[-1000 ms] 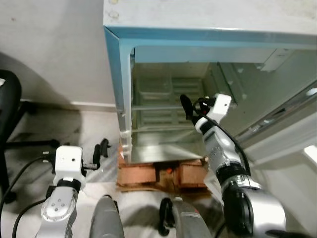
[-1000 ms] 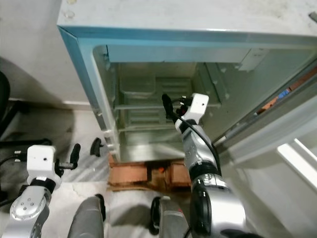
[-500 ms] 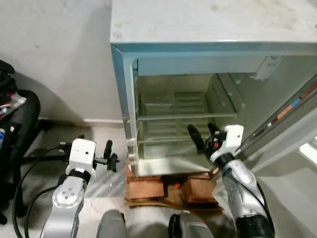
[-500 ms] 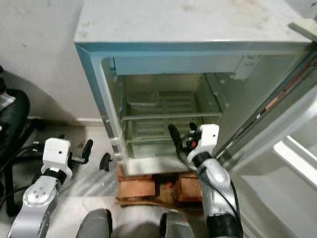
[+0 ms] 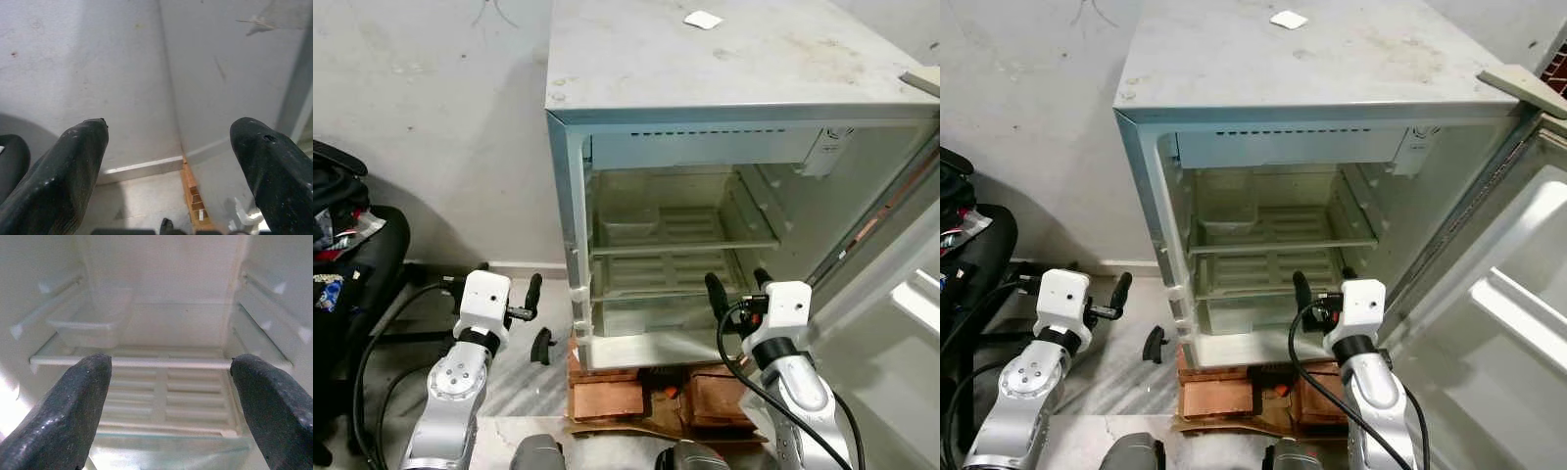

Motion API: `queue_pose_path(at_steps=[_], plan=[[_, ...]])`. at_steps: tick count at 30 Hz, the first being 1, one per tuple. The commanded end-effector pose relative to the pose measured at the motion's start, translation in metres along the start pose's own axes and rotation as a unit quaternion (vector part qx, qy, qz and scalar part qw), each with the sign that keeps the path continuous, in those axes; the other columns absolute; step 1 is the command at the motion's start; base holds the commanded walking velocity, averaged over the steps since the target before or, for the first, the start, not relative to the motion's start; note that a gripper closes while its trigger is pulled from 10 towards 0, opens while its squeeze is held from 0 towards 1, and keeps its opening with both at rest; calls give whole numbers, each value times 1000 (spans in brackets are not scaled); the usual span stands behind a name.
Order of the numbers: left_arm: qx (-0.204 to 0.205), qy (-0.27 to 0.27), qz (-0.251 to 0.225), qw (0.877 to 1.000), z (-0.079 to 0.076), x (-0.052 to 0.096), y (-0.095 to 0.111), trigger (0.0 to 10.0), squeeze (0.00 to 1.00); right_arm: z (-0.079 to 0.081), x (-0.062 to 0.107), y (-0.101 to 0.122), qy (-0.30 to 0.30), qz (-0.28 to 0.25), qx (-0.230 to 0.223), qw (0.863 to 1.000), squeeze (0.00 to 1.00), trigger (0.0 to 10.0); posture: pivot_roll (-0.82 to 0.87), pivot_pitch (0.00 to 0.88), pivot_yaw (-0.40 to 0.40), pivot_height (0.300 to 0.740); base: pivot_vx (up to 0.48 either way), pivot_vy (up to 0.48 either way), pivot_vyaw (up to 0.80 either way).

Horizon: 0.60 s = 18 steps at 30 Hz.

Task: Restocking fridge

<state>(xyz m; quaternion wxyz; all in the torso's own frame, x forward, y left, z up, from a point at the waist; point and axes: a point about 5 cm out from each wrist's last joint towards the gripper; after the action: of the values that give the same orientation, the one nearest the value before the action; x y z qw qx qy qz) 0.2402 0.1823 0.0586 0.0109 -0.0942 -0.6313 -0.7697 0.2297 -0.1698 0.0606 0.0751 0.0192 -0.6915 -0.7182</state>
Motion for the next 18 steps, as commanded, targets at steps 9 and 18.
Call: queue_pose_path(at_steps=[9,18], plan=[[1,-4,2,1000,-6,1,-6,10000,0,-3,-12,8,0,-5,15,1000,0,10000,44,7,-33,740,-275,0,0],[2,-5,2,1000,-7,0,-7,10000,0,1,-15,9,5,-8,20,1000,0,10000,42,12,-32,740,-278,0,0]])
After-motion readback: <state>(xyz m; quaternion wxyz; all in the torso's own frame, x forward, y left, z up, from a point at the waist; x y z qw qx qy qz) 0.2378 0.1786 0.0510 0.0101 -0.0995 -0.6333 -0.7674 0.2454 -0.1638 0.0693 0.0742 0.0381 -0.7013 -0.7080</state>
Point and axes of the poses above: a point about 5 cm out from each wrist's last joint towards the gripper, its own x axis pointing back from the gripper into the wrist, its own y axis along the axis of the wrist's last joint, z = x × y, and after that the axes turned 1 degree about x, right-handed
